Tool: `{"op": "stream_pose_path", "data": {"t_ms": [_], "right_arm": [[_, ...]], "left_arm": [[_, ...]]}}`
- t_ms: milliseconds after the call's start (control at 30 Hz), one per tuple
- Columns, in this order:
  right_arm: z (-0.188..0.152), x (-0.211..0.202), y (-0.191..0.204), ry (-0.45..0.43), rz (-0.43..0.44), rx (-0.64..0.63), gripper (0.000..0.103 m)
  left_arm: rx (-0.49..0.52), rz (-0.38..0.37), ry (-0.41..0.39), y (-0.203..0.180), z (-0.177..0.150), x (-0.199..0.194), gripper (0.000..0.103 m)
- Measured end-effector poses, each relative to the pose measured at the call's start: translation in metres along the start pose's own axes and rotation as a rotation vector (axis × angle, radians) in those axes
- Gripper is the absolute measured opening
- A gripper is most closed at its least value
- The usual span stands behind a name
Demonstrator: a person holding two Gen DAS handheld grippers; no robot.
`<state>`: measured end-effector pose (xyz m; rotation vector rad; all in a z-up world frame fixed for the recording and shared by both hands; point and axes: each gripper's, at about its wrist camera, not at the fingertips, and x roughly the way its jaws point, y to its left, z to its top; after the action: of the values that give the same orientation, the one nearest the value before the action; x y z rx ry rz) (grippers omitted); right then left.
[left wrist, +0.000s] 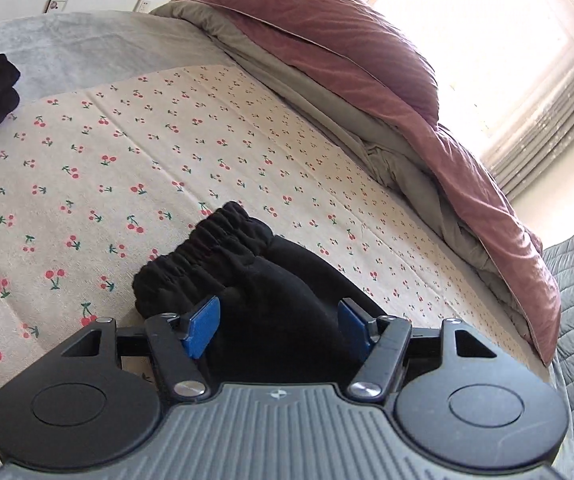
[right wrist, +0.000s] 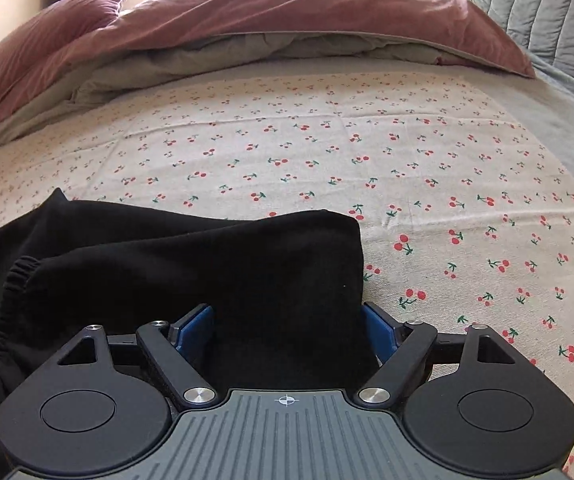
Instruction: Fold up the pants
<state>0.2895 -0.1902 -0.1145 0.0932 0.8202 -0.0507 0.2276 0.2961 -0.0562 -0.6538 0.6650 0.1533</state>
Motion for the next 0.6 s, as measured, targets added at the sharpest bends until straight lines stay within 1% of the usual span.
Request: {"op": "stream_pose_path", "data": {"t_ms": [67,100,133,167,233,300,333,367,433,500,533,567,600], "right_arm": [[-0.004,-0.017,0.013,-0.047,-0.003,-0.038,0.081],[-0.007,-0.024,0.021,-0.066,-0.004,-0.064,0.081],[-0.010,-0.029,0.027,-0.077,0.004,-0.085,0.082],[-0.015,-0.034,0.038,-0.083,0.024,-0.109,0.083],[-0.022,-0.041,0.053,-0.091,0.039,-0.149,0.083],[-0.027,-0.048,0.069,-0.141,0.015,-0.197,0.083],[-0.029,-0.051,0.074,-0.161,0.001,-0.213,0.083],[-0.029,-0.057,0.079,-0.192,-0.013,-0.226,0.083],[-0.027,-0.067,0.083,-0.260,-0.034,-0.230,0.082],[-0.021,-0.081,0.082,-0.370,-0.111,-0.225,0.082],[-0.018,-0.084,0.080,-0.399,-0.135,-0.217,0.082],[-0.015,-0.087,0.075,-0.417,-0.135,-0.201,0.082],[-0.012,-0.086,0.072,-0.401,-0.104,-0.193,0.082]], "left_arm": [[0.021,0.039,-0.061,-0.001,0.007,-0.008,0.061],[0.023,0.045,-0.080,0.000,0.009,-0.012,0.062],[0.010,0.045,-0.085,0.005,0.012,-0.012,0.066],[-0.012,0.044,-0.067,0.009,0.013,-0.010,0.069],[-0.089,0.033,0.013,0.024,0.015,0.003,0.070],[-0.170,0.020,0.084,0.035,0.011,0.012,0.070],[-0.199,0.023,0.103,0.039,0.009,0.016,0.072],[-0.226,0.034,0.118,0.042,0.007,0.019,0.075],[-0.275,0.041,0.127,0.048,0.004,0.023,0.076],[-0.285,0.031,0.128,0.049,0.002,0.026,0.076],[-0.281,0.023,0.131,0.048,0.000,0.030,0.076],[-0.279,0.015,0.137,0.046,-0.001,0.033,0.076],[-0.280,0.012,0.142,0.046,-0.002,0.039,0.077]]}}
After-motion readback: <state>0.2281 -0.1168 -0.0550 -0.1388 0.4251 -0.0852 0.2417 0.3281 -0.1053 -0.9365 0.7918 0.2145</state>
